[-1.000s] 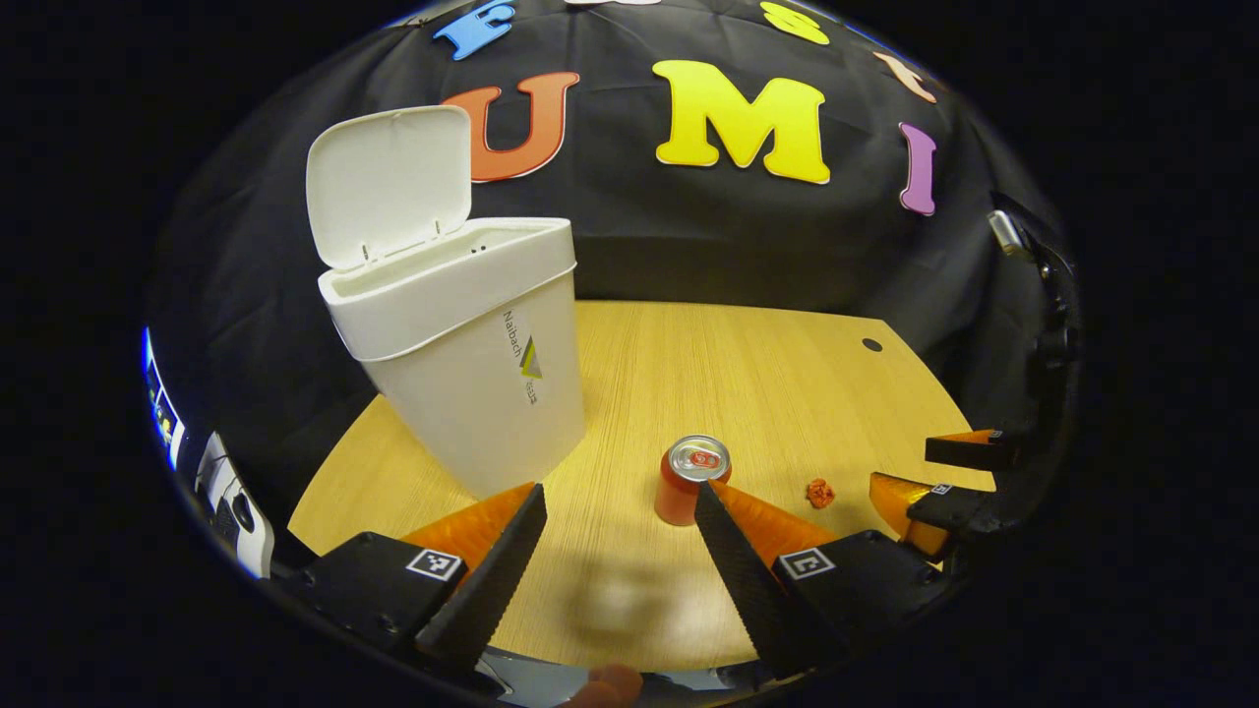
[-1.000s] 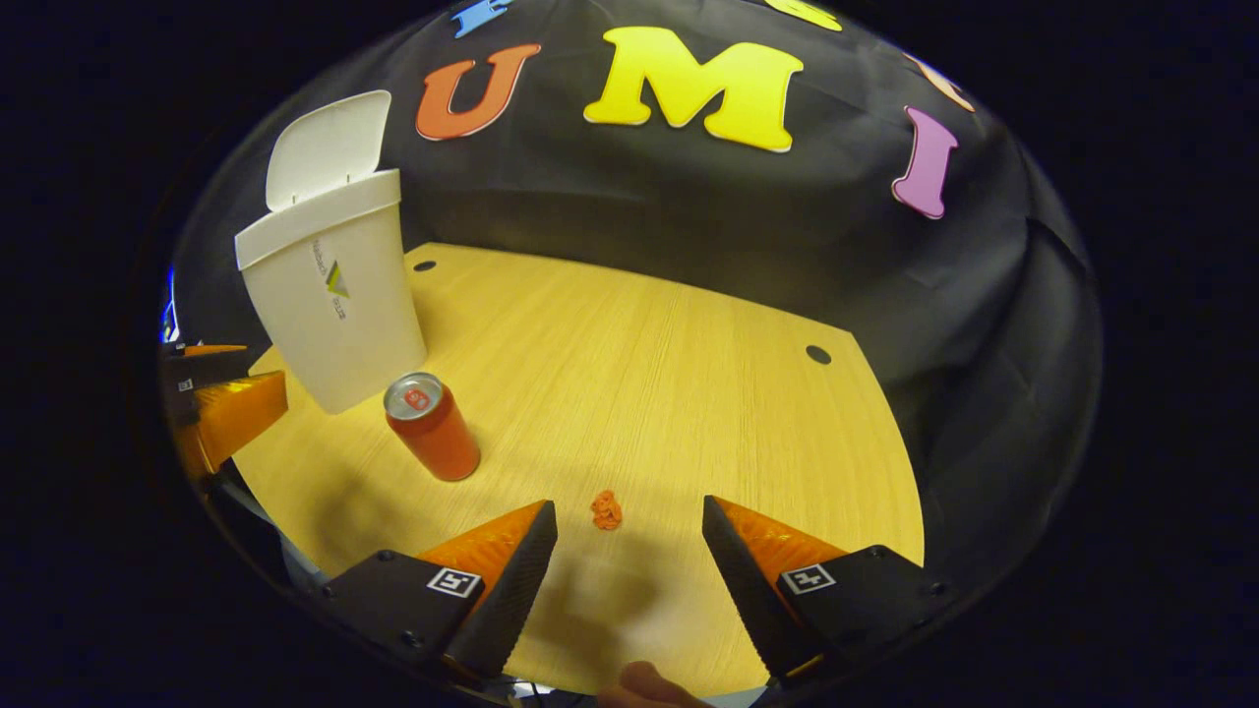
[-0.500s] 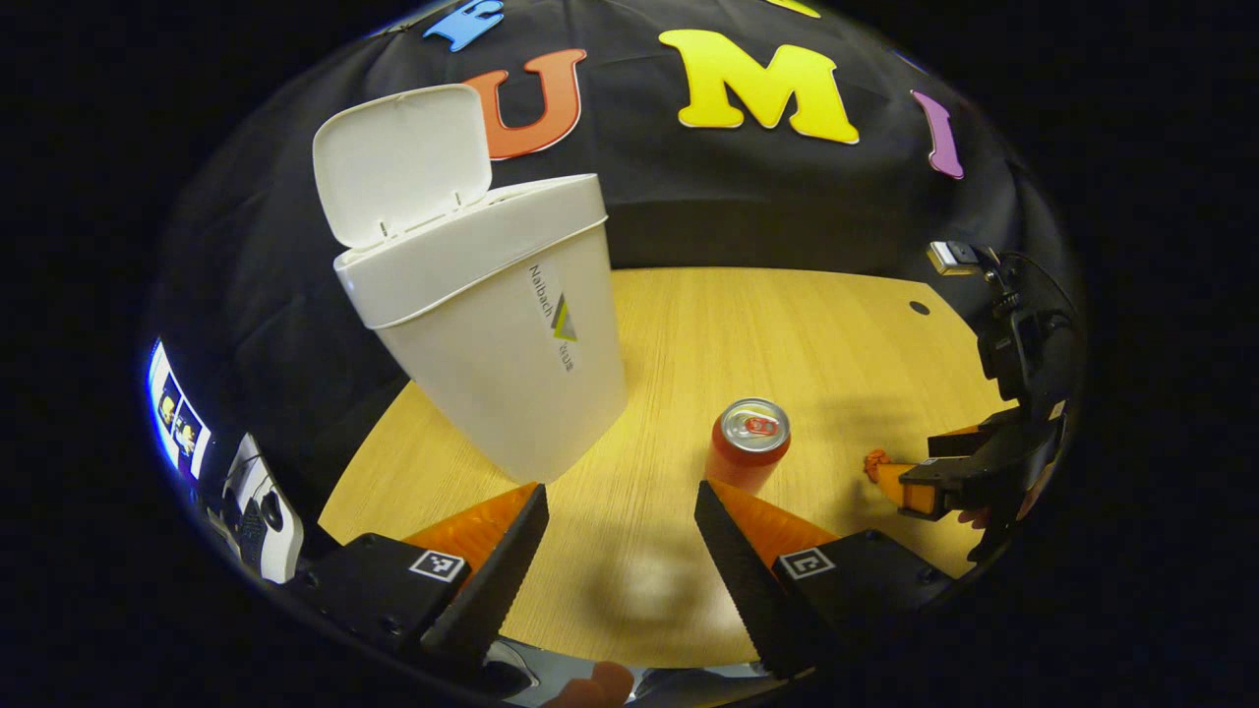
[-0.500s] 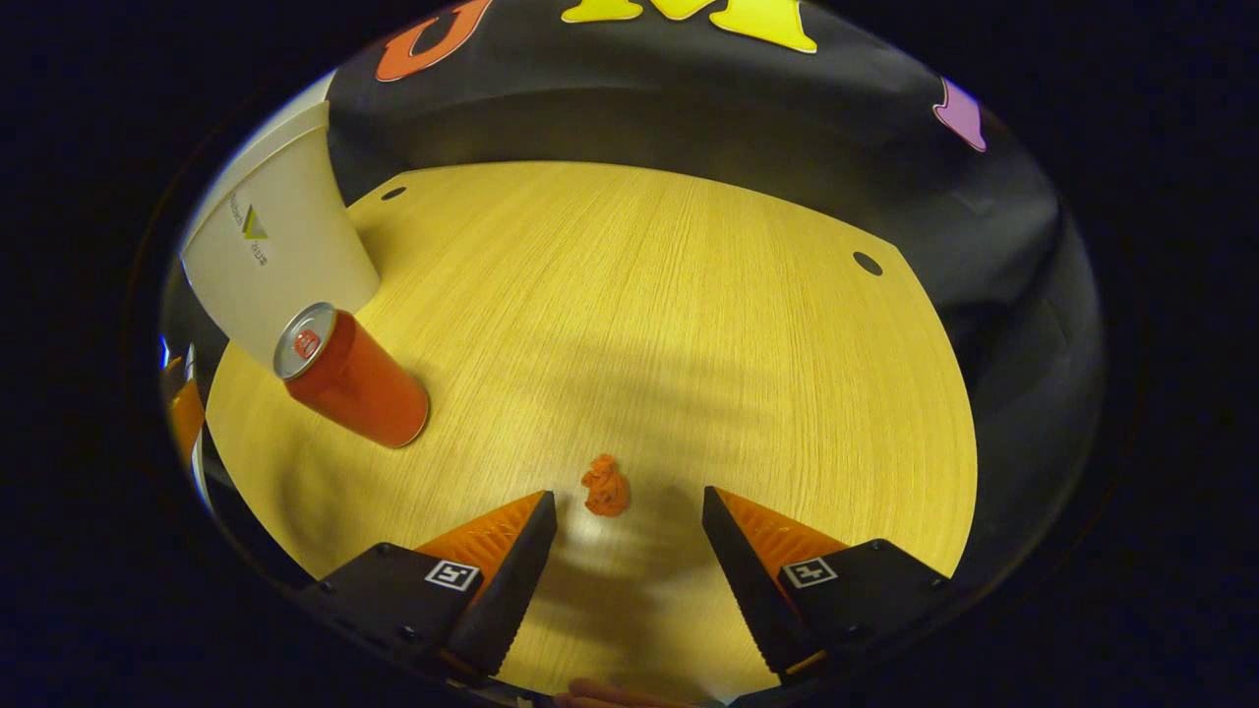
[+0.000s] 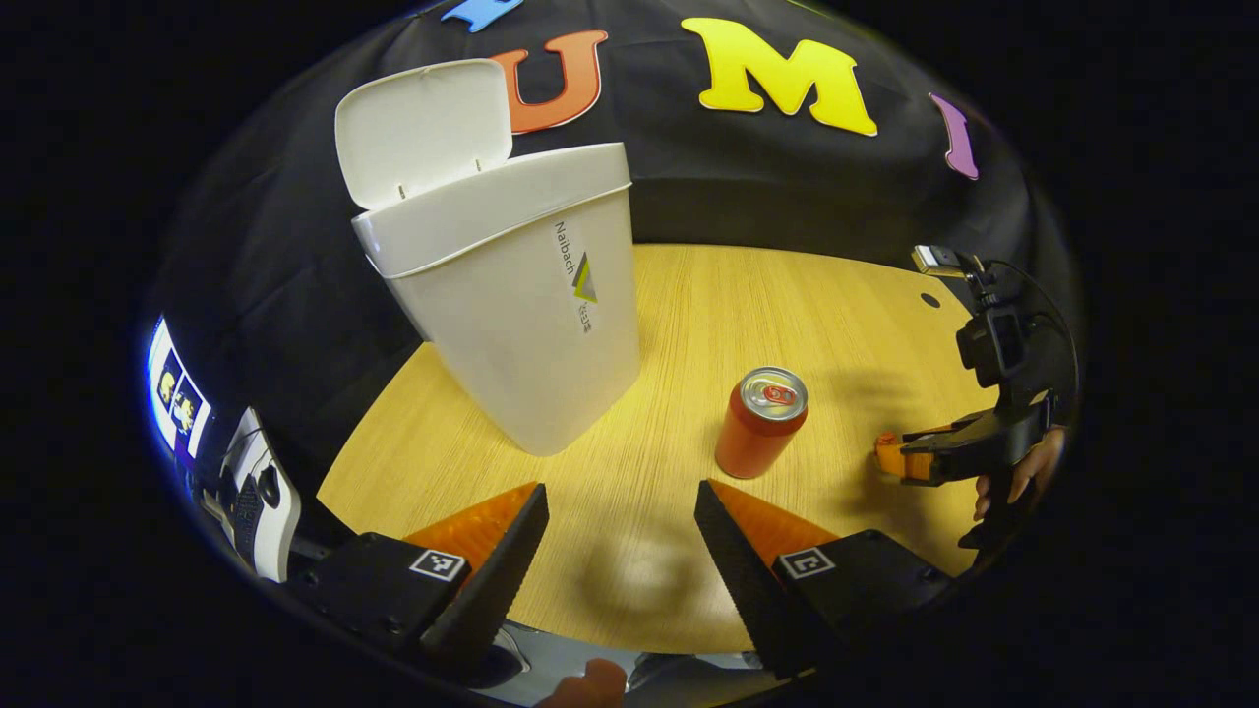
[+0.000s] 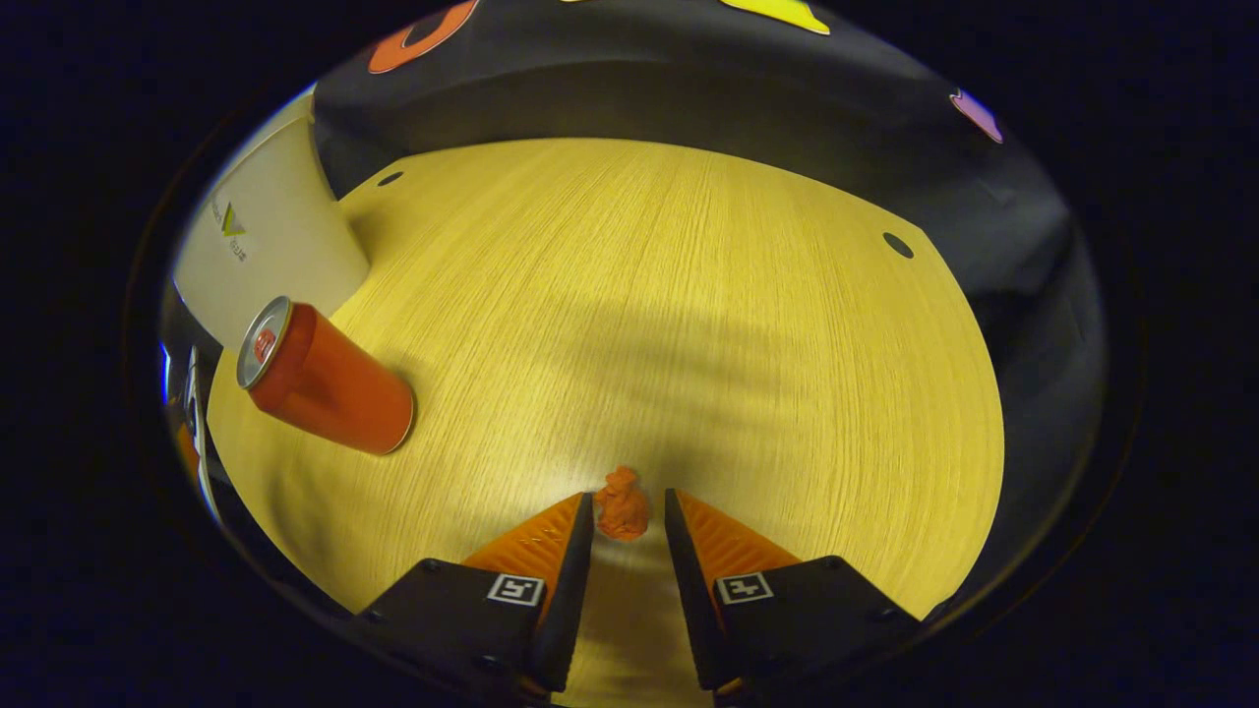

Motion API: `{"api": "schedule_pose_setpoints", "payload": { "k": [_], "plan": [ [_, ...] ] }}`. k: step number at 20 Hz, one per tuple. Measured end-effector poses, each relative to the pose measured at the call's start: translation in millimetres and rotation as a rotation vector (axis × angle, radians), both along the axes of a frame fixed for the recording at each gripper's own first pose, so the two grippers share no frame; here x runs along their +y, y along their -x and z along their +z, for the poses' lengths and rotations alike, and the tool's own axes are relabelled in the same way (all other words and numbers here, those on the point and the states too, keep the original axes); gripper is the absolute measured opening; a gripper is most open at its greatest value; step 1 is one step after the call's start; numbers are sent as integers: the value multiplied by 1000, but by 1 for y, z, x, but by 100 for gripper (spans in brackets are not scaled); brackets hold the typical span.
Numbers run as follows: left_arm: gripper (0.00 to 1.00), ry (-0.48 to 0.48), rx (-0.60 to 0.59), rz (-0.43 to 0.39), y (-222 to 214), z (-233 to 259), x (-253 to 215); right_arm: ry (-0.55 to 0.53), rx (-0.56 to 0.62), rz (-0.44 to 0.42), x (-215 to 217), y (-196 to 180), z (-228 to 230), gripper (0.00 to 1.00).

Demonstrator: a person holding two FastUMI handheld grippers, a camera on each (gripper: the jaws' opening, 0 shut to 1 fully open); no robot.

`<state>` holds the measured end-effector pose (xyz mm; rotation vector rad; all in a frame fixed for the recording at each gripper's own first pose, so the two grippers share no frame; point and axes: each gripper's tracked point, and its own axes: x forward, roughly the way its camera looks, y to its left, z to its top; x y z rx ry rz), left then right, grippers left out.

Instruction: Press the lid of the desktop garbage bin to open it, pick up the crumpled paper on the desktop and throw it into the bin, then pick up the pop can on the desktop and drop it into the bin, and finally close the garbage bin lid.

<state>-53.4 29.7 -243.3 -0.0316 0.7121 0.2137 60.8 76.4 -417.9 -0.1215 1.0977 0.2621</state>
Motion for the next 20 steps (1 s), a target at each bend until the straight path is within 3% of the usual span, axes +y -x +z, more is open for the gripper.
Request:
{"api": "schedule_pose_setpoints", "payload": {
  "k": [2, 6, 7, 10, 11, 15, 20],
  "plan": [
    [99, 2, -7, -13, 2, 1, -2, -13, 3, 4, 1, 0, -1, 34],
    [99, 2, -1, -23, 11, 0, -3, -16, 11, 22, 2, 0, -2, 32],
    [99, 6, 1, -25, 14, -1, -3, -10, 12, 29, 1, 2, -3, 22],
    [99, 12, 5, -30, 21, -2, -4, -9, 0, 52, 3, 1, 0, 22],
    [99, 13, 1, -33, 22, -1, -4, -10, 0, 48, 4, 2, -3, 11],
    [99, 14, -14, -57, 26, 5, -6, -6, -18, 26, -1, 3, 6, 11],
    [99, 18, -41, -106, 26, 8, -10, -26, -124, 23, -10, -6, 69, 11]
  ]
}}
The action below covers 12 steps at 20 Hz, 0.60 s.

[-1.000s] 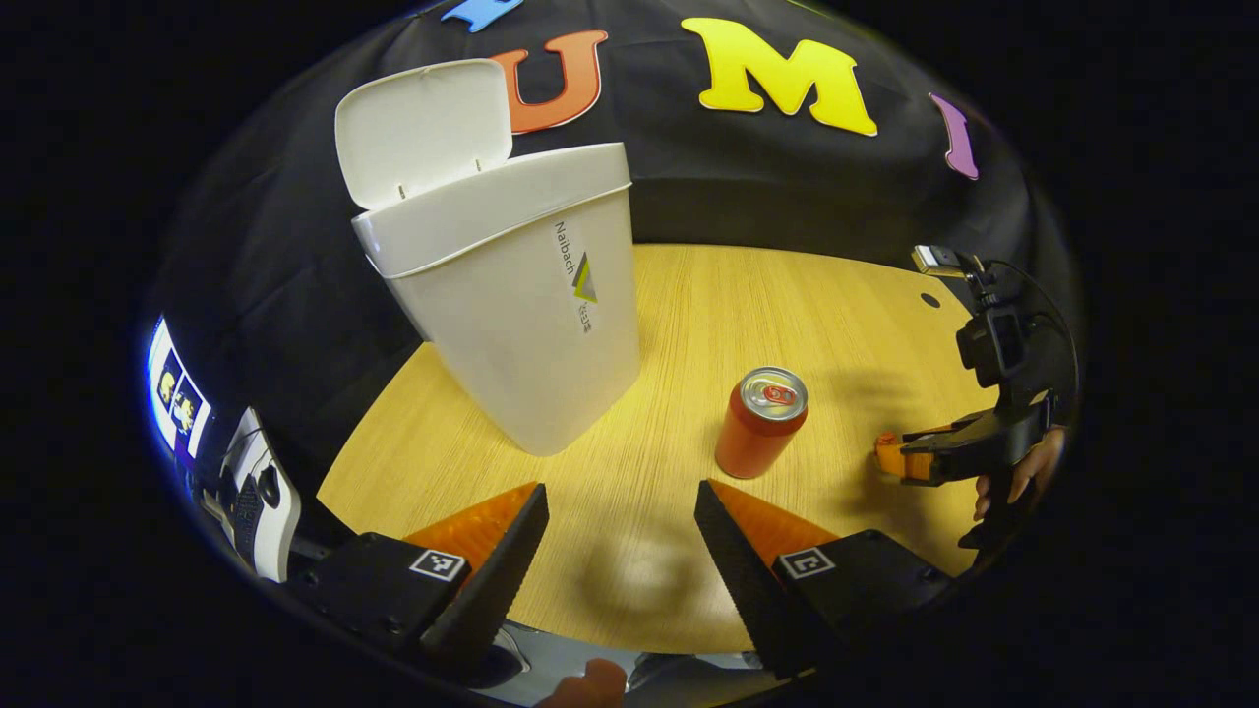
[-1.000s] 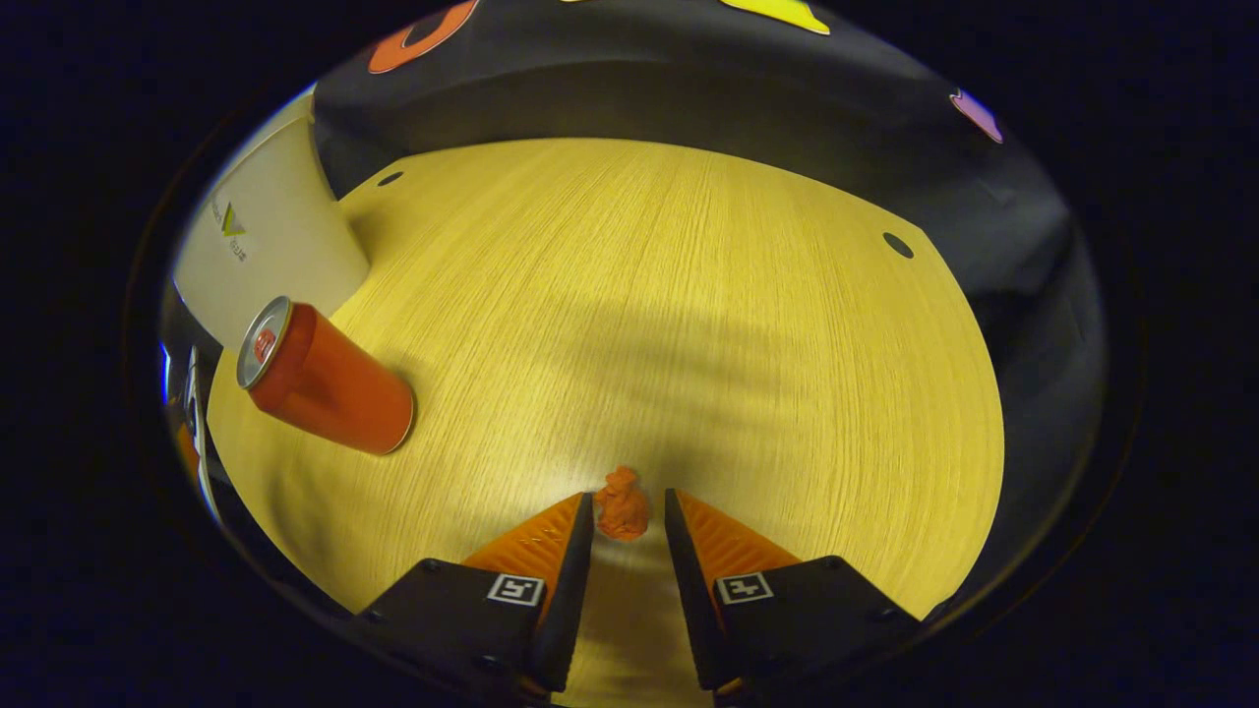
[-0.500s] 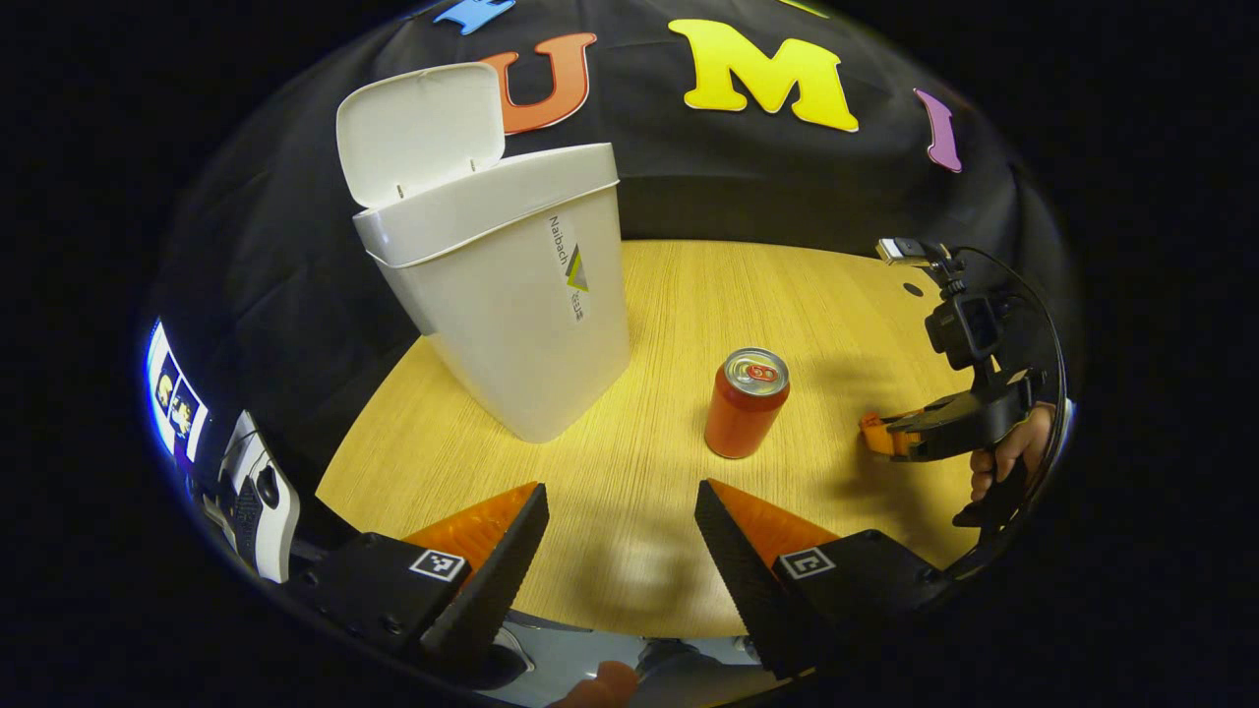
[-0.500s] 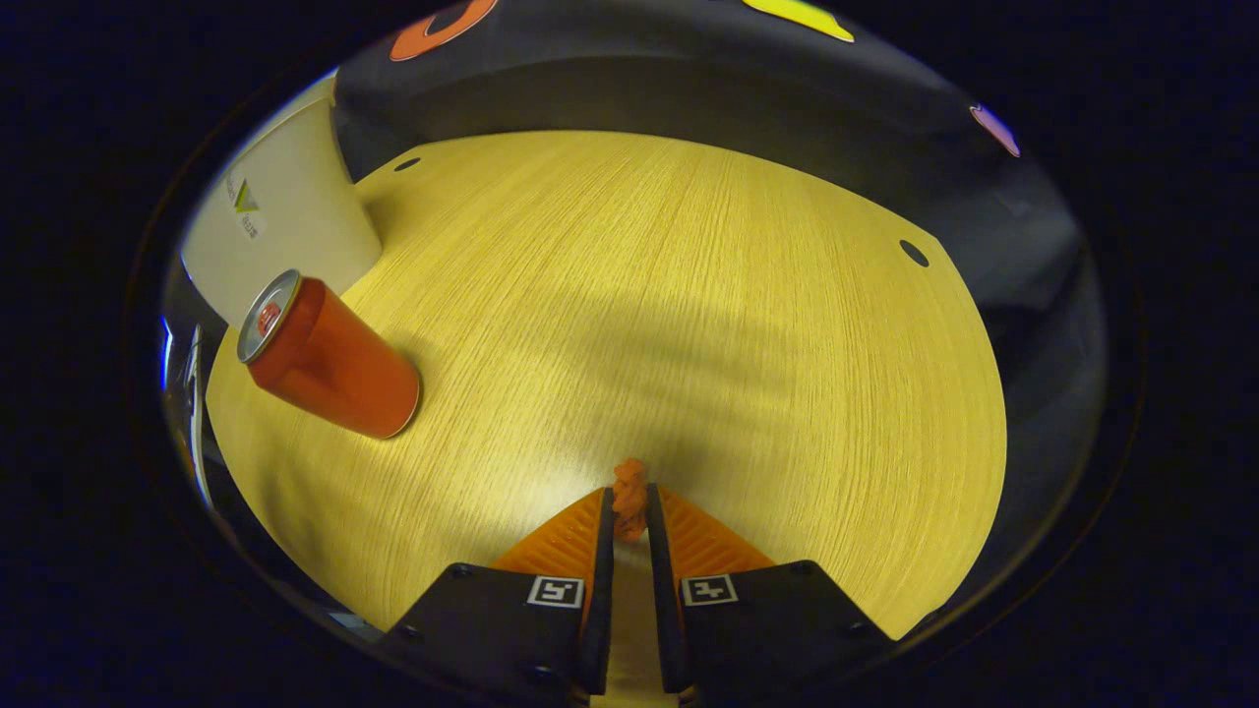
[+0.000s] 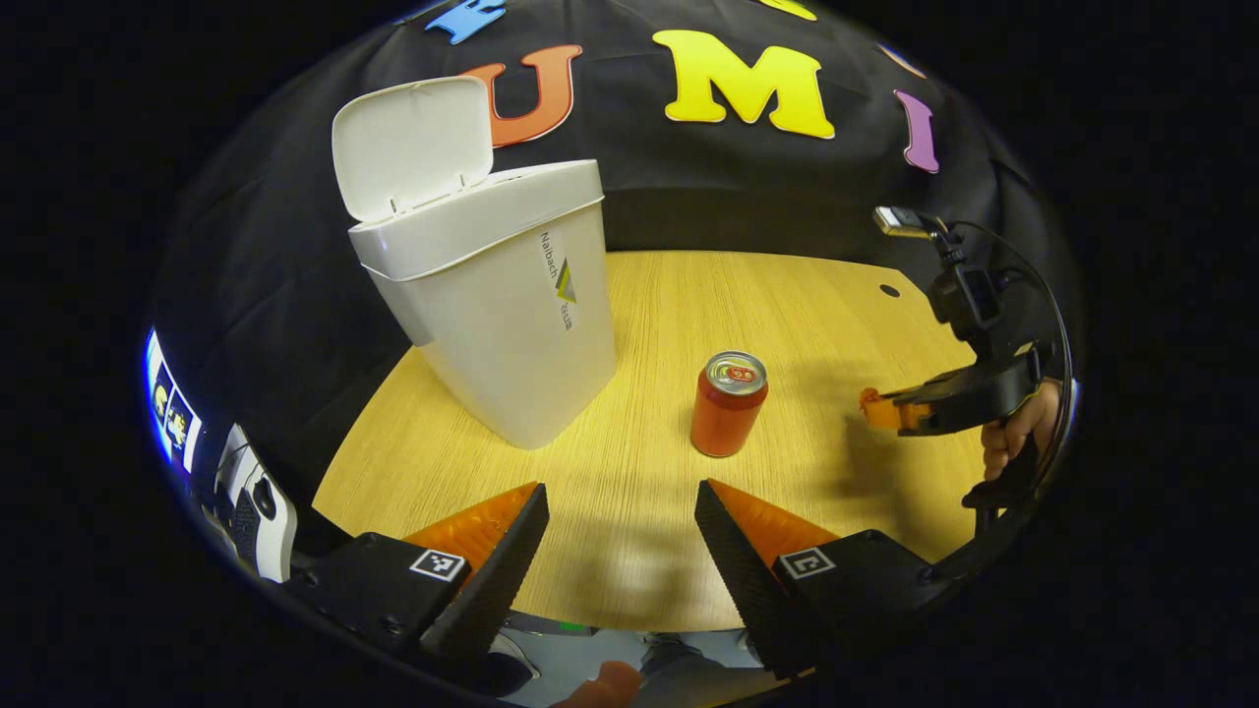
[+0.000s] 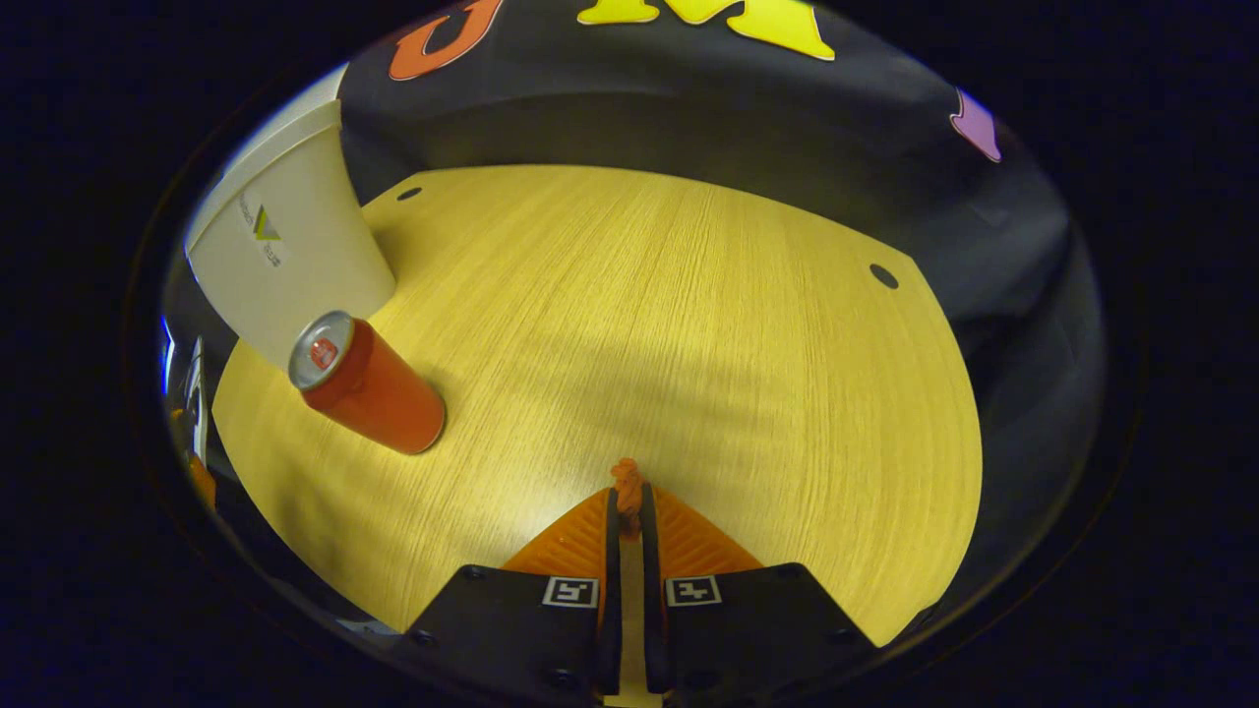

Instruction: Press the lid of the desktop garbage bin to open it, pick up the crumpled paper on the desktop and throw it into the bin, then pick up the pop can on the desktop and drop it into the bin, and finally close the garbage bin lid.

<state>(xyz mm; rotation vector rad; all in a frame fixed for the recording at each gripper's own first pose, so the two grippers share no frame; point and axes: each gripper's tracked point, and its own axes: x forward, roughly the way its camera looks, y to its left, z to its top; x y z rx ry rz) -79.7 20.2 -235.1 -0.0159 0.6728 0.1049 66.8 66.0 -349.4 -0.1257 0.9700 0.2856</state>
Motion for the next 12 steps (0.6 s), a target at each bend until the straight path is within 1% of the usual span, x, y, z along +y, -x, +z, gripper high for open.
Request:
{"api": "schedule_pose_setpoints", "payload": {
  "k": [2, 6, 9, 12],
  "plan": [
    [99, 10, -1, -10, 0, -1, -1, -6, -61, 2, 1, -9, 35, 11],
    [99, 33, -15, -35, -3, 0, -1, -59, -178, -9, 13, -35, 120, 11],
    [99, 35, -21, -49, -5, 2, 5, -115, -268, -6, 38, -48, 183, 11],
    [99, 39, -31, -68, -8, 5, 11, -157, -347, 31, 68, -57, 237, 10]
  ]
}}
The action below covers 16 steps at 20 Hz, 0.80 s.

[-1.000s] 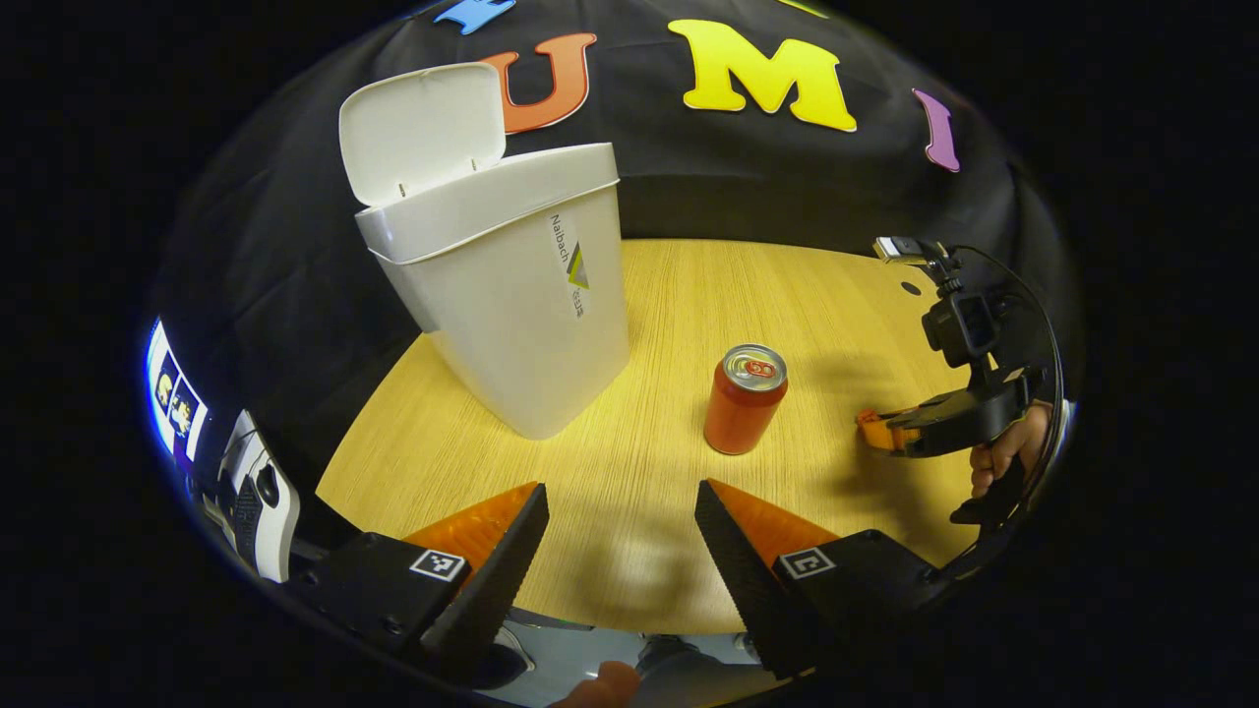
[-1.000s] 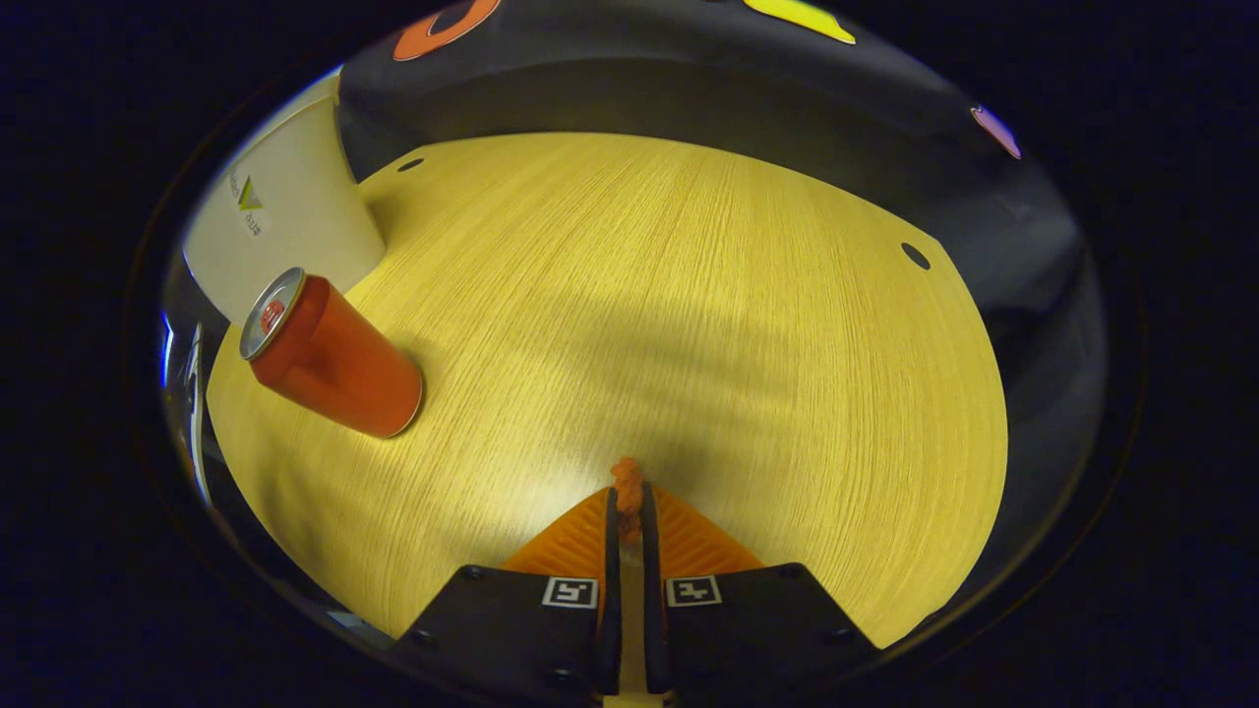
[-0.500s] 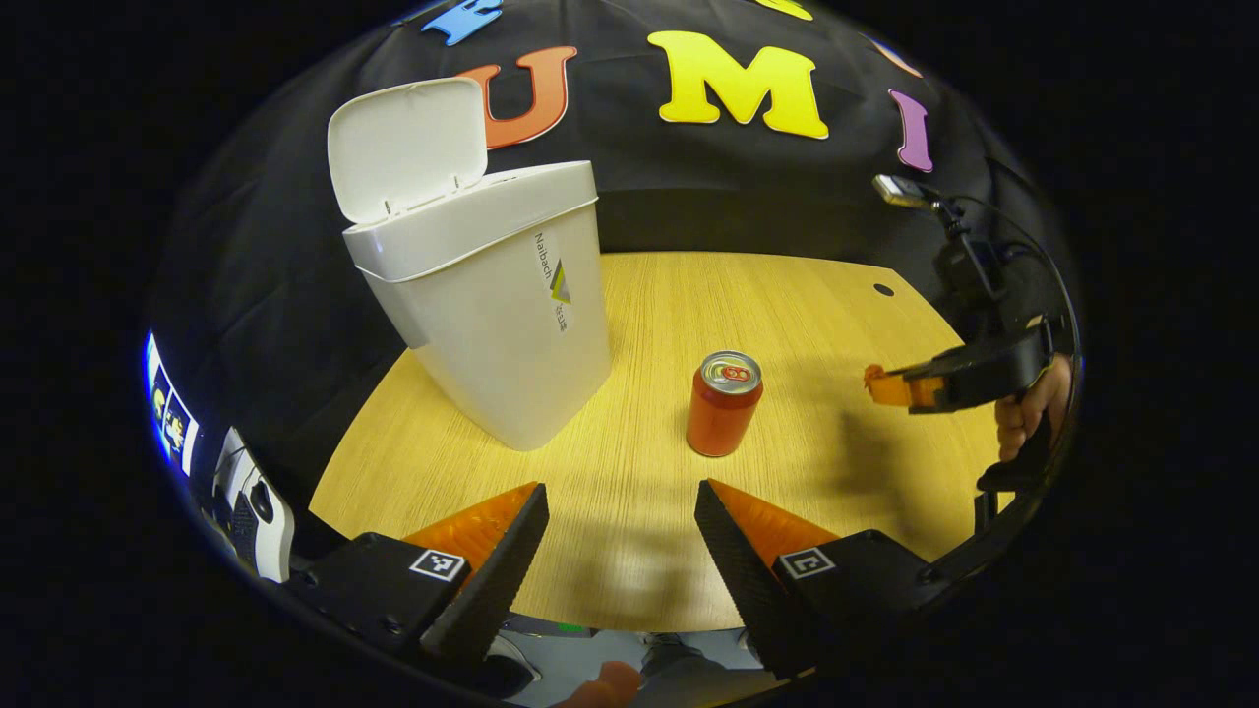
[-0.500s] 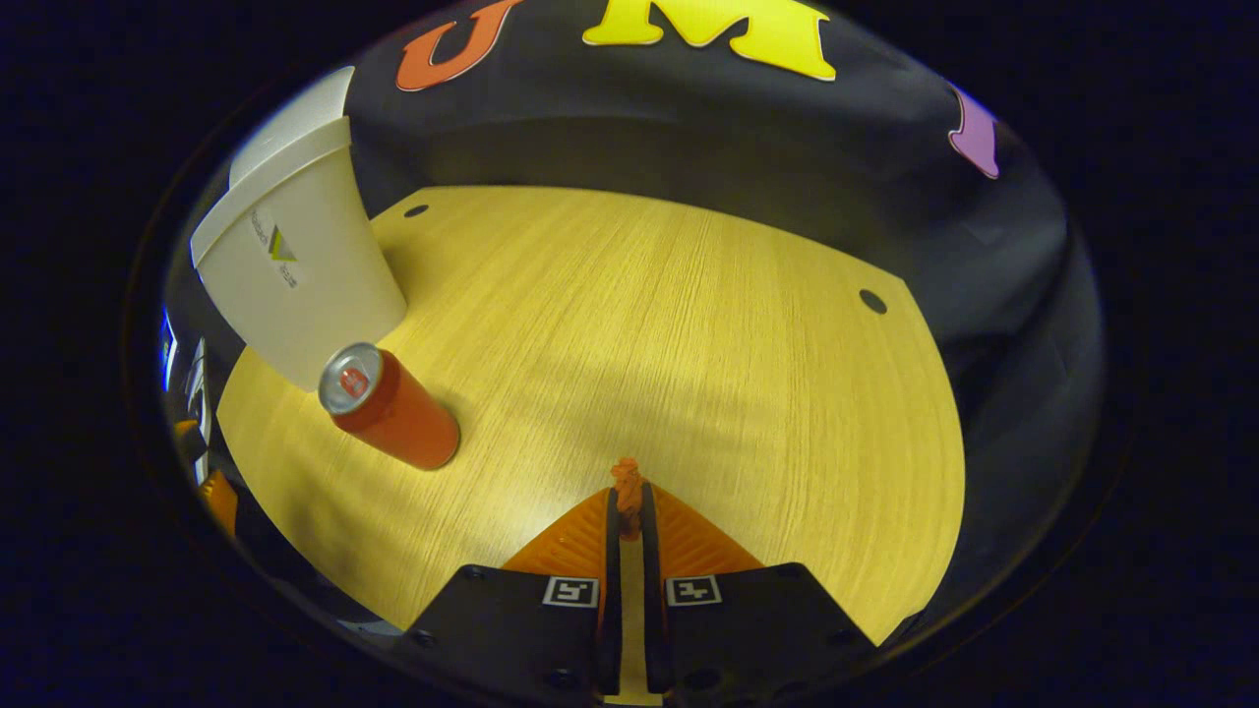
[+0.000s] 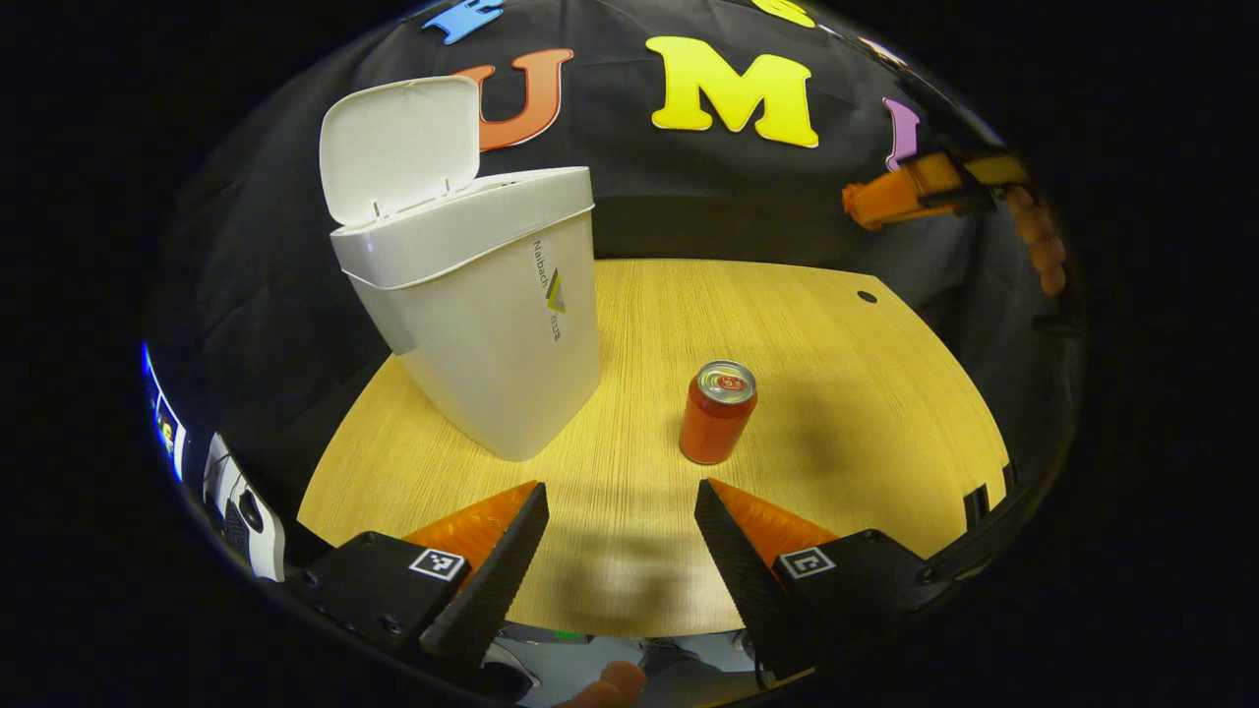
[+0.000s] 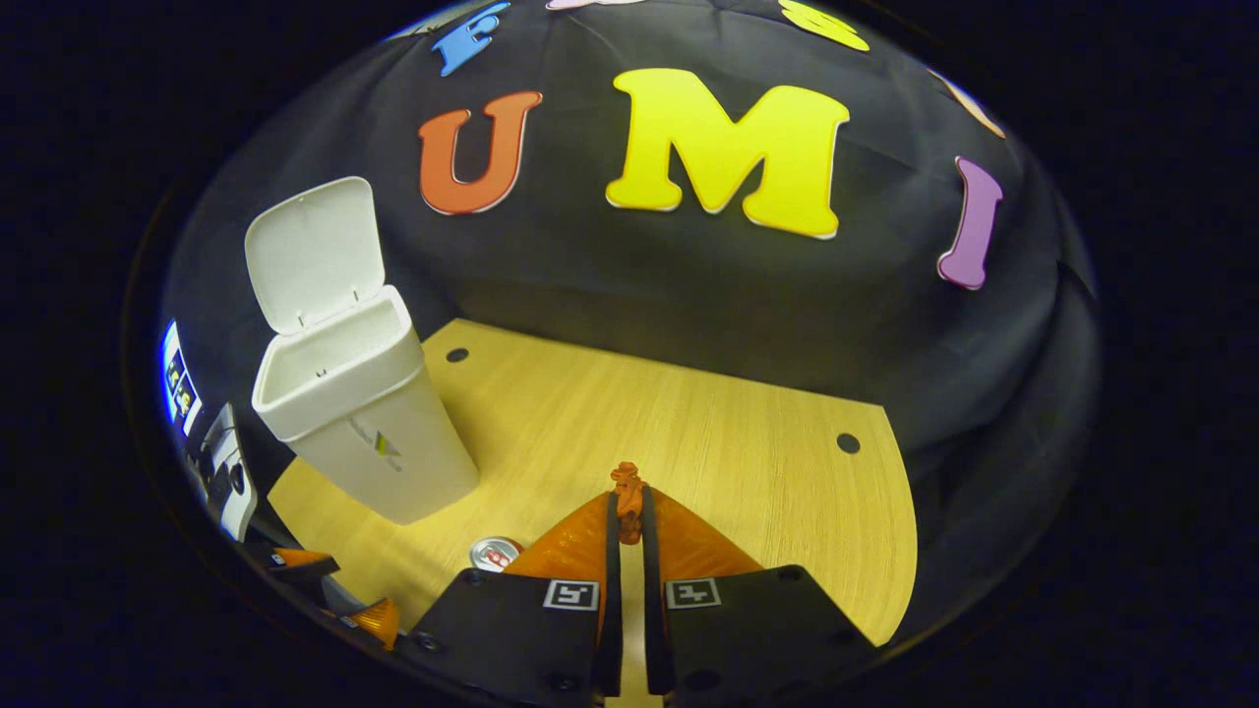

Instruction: Press the lid of the desktop garbage bin to open it, pick up the crumpled paper on the desktop and throw it into the bin, then pick up the pop can on the desktop and drop it into the bin, and finally close the garbage bin lid.

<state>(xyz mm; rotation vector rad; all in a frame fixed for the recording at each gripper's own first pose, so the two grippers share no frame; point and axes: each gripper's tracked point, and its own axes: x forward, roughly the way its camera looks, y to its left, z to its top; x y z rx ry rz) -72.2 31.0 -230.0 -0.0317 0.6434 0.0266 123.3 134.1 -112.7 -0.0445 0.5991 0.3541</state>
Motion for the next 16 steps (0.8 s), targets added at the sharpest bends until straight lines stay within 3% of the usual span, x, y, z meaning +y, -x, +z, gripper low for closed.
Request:
{"api": "schedule_pose_setpoints", "payload": {
  "k": [4, 9, 16],
  "plan": [
    [99, 18, -12, 4, 2, 3, 14, -51, -131, 75, 53, -15, 61, 8],
    [100, 29, -38, 16, 7, 8, 43, -97, -207, 170, 137, -21, 108, 10],
    [100, 8, -23, 27, 7, 1, 85, -131, -210, 324, 266, -9, 115, 10]
  ]
}}
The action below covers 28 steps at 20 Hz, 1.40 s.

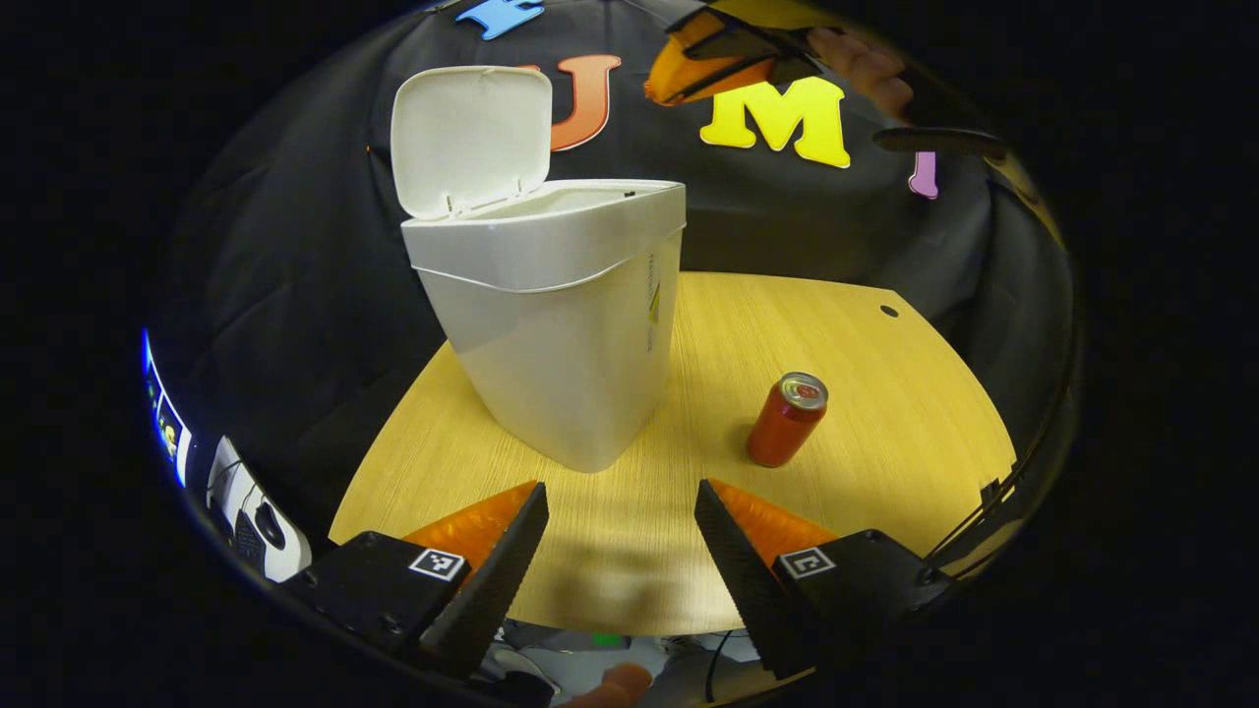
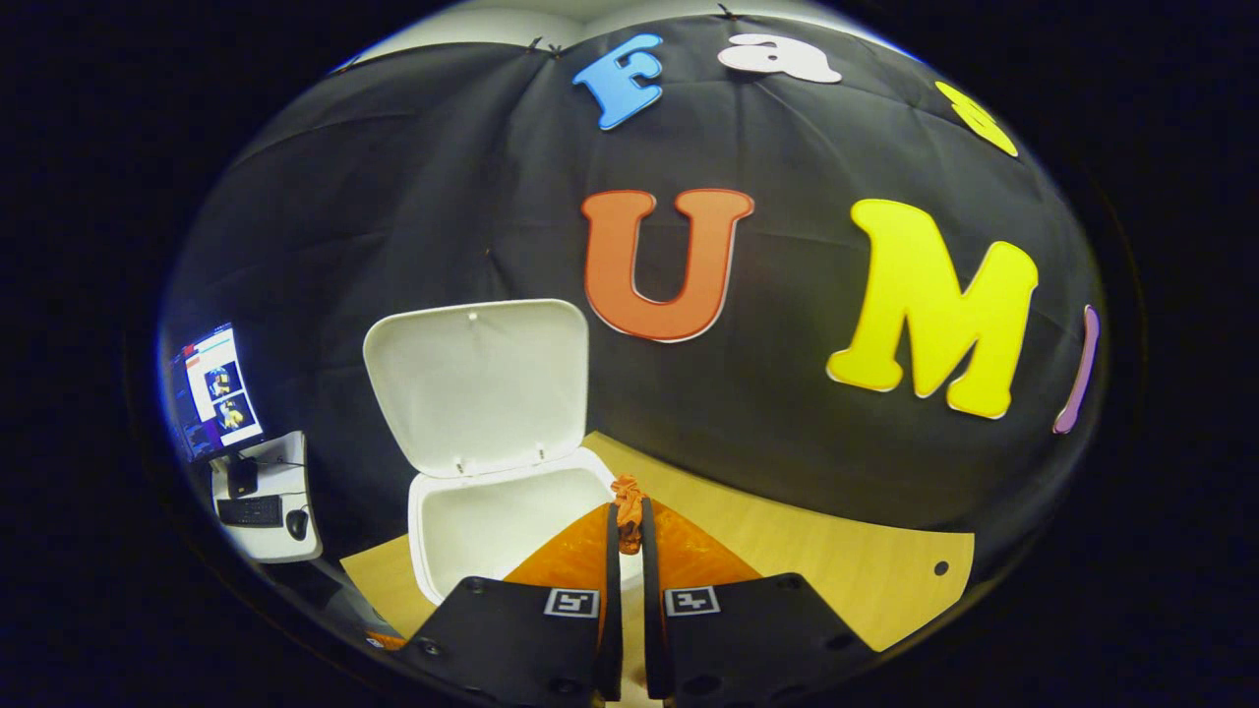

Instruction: Press the lid of the desktop garbage bin to open it, pick up the crumpled paper on the desktop and throw it into the bin, then pick up the pop can on the desktop and drop it into the bin, and finally close the garbage bin lid.

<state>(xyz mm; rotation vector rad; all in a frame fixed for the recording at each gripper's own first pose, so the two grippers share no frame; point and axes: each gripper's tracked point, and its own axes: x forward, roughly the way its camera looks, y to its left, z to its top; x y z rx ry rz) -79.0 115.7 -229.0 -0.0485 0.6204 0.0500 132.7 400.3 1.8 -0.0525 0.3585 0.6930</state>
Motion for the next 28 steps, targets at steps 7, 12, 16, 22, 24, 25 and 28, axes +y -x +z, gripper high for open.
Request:
{"api": "schedule_pose_setpoints", "payload": {
  "k": [7, 12, 16, 22, 24, 25, 28],
  "plan": [
    [100, 14, 16, 6, 7, -13, 19, 38, 11, 81, 62, 11, -19, 19],
    [100, 39, 20, 7, 6, -17, 17, 4, 47, 161, 83, 32, -20, 31],
    [99, 40, 29, -4, 6, -20, 11, -11, 1, 171, 79, 37, -10, 94],
    [100, 28, 16, -61, -3, -20, -12, -39, -13, 93, 32, 23, 3, 95],
    [100, 24, 2, -118, -9, -18, -33, -28, -18, 51, 1, 14, 1, 95],
    [100, 10, -12, -142, -14, -17, -42, -12, -27, 9, -21, 7, -1, 95],
    [100, -37, -35, -229, -24, -16, -74, 13, -33, -96, -84, -9, -6, 95]
  ]
}}
